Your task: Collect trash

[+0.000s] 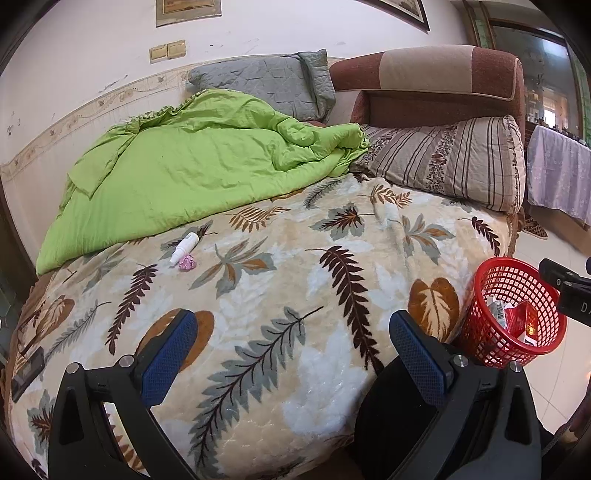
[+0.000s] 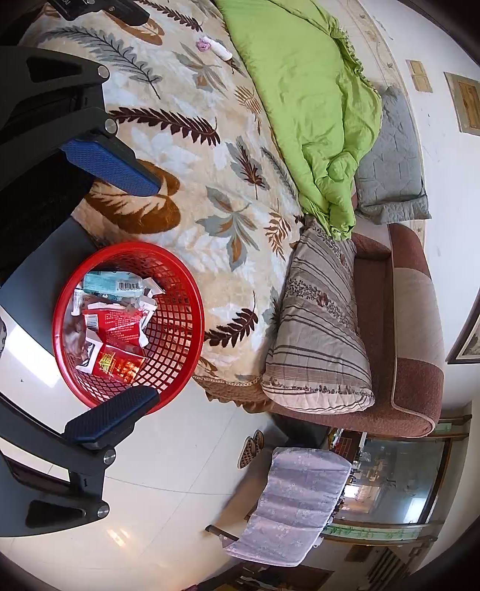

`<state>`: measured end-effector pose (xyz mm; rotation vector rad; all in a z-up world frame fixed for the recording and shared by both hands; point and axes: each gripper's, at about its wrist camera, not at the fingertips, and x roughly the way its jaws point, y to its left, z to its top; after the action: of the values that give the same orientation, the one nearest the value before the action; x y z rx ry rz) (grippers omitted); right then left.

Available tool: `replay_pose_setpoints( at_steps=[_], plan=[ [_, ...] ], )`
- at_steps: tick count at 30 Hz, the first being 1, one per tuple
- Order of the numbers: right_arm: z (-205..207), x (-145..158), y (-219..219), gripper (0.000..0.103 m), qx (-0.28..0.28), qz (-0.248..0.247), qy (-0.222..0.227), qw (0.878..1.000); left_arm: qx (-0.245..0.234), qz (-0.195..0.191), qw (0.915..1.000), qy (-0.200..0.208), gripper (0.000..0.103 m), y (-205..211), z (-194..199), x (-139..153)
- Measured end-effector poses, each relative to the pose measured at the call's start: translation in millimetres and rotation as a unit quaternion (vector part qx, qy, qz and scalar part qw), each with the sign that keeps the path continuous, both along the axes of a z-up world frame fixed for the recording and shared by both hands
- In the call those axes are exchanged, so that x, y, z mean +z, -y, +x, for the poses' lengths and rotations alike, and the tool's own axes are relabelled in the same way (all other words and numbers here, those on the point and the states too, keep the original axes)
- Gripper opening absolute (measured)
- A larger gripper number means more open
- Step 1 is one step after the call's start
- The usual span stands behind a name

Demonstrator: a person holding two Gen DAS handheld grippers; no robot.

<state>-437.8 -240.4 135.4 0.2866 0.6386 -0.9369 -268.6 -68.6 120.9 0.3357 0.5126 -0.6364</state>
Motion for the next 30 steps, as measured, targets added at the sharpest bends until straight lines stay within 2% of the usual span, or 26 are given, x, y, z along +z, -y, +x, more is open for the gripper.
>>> replay_pose_setpoints(
  at_steps=[30],
  plan=[
    [-1.3,-3.3,0.2,0.103,0.001,0.002,-0.003,1.000,0.001,-0.001,1.0000,-0.003,0.103,-3.2,2.4,-2.7]
  ],
)
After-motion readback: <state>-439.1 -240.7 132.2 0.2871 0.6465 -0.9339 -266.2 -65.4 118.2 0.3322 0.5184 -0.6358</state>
